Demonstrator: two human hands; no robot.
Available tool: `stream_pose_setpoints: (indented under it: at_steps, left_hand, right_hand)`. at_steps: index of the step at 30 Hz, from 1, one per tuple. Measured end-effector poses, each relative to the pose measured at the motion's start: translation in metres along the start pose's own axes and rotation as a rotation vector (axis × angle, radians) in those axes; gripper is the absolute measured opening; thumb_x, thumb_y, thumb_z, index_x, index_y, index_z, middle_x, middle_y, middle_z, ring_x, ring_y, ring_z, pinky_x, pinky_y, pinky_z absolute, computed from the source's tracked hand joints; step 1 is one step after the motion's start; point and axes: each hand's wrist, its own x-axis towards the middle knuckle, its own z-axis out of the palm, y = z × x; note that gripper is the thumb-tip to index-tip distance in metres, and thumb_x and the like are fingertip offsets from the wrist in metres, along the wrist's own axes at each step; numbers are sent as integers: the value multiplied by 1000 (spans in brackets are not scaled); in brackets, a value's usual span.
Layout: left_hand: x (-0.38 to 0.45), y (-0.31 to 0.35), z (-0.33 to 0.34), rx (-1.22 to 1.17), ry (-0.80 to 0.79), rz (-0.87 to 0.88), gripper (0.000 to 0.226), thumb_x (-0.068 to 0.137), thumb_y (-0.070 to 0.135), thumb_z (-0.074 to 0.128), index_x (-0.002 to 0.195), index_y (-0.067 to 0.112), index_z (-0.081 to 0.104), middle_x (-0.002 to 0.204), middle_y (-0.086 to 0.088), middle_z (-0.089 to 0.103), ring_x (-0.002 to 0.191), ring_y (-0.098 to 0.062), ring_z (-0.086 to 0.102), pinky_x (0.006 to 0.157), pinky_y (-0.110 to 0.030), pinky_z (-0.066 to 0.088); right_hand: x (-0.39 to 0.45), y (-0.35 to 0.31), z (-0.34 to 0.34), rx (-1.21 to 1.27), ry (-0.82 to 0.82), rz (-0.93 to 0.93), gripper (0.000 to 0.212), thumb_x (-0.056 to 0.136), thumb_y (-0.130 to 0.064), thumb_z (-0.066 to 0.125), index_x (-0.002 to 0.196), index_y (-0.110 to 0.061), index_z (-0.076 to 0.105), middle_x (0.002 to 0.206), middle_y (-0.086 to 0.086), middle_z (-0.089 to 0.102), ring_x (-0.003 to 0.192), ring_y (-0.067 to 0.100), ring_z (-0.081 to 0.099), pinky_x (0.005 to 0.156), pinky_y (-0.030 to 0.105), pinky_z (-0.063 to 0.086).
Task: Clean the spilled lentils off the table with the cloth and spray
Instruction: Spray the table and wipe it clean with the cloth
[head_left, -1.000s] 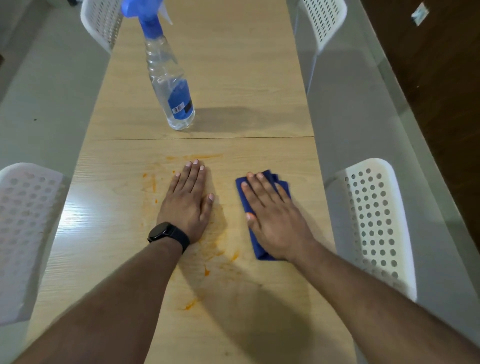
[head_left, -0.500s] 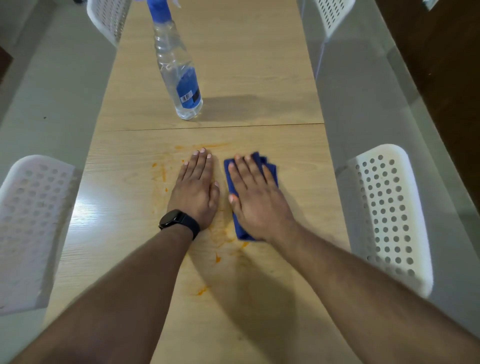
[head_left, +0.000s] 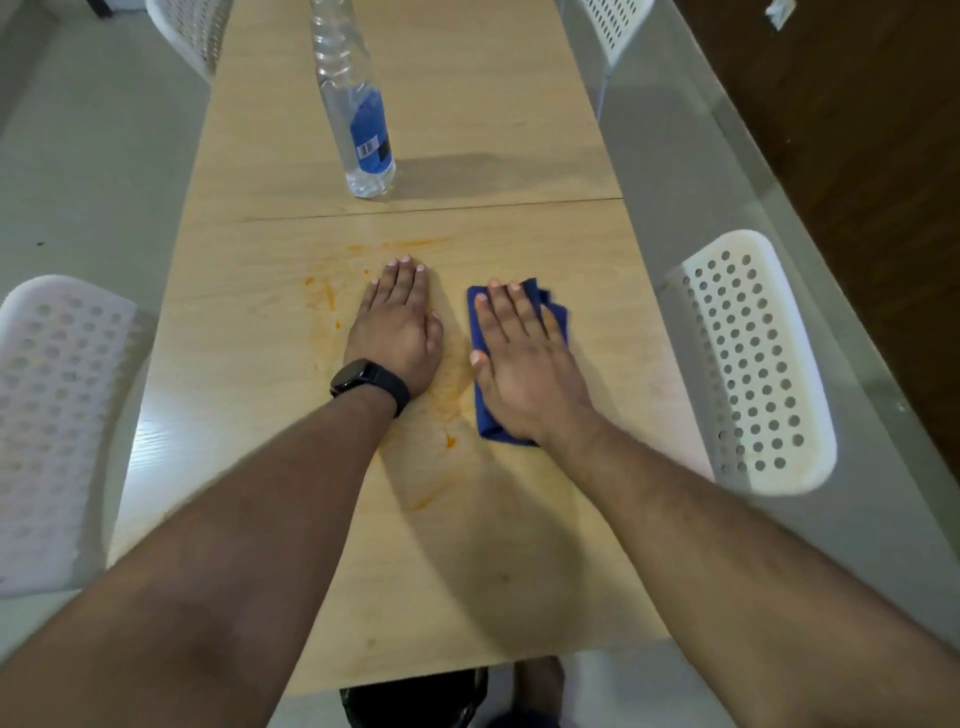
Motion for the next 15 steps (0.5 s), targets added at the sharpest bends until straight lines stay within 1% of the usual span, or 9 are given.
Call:
stream_pose_setpoints:
  at_steps: [4, 6, 8, 10, 12, 15]
  left_hand:
    - [-35, -5, -2, -16, -32, -4, 64, 110, 38, 26, 167, 14, 11, 175, -5, 4, 161, -20, 0, 131, -39, 3]
    - [-70, -8, -6, -26, -47, -7, 64, 110, 43, 21, 167, 15, 10, 175, -4, 3, 161, -18, -2, 131, -39, 3]
    - [-100, -13, -7, -28, -58, 15, 67, 108, 47, 14, 167, 17, 9, 175, -2, 1, 161, -17, -4, 131, -39, 2]
    - [-118, -19, -8, -30, -84, 55, 70, 105, 50, 9, 167, 17, 8, 174, 0, -1, 160, -15, -7, 130, -37, 0]
    - [-124, -26, -8, -13, -76, 71, 71, 105, 51, 8, 167, 17, 8, 174, 0, -3, 160, -15, -8, 130, -37, -1]
    - [-123, -30, -2, 14, -48, 81, 71, 105, 50, 7, 167, 16, 8, 174, -2, -1, 161, -17, -6, 130, -38, 1]
  right_hand:
    - [-81, -30, 1, 17, -51, -128, 68, 109, -44, 26, 168, -17, 6, 176, 1, -4, 161, 17, -9, 130, 47, 10]
    - [-131, -26, -5, 15, -88, -186, 68, 110, -42, 28, 168, -19, 2, 176, -1, -8, 161, 16, -12, 131, 46, 9]
    - [-165, -8, -8, 8, -102, -185, 68, 111, -41, 30, 168, -21, -2, 175, -3, -11, 161, 16, -12, 131, 47, 12]
    - [-176, 14, -11, -7, -109, -114, 68, 111, -42, 28, 168, -21, -3, 175, -3, -13, 161, 15, -12, 129, 47, 16]
    - [-160, 25, -9, -31, -77, -15, 67, 111, -44, 25, 168, -20, 0, 176, -3, -9, 161, 15, -9, 128, 48, 18]
    - [-118, 4, -2, -30, -17, 115, 68, 108, -45, 24, 168, -18, 10, 176, 1, 3, 162, 20, 1, 128, 50, 18]
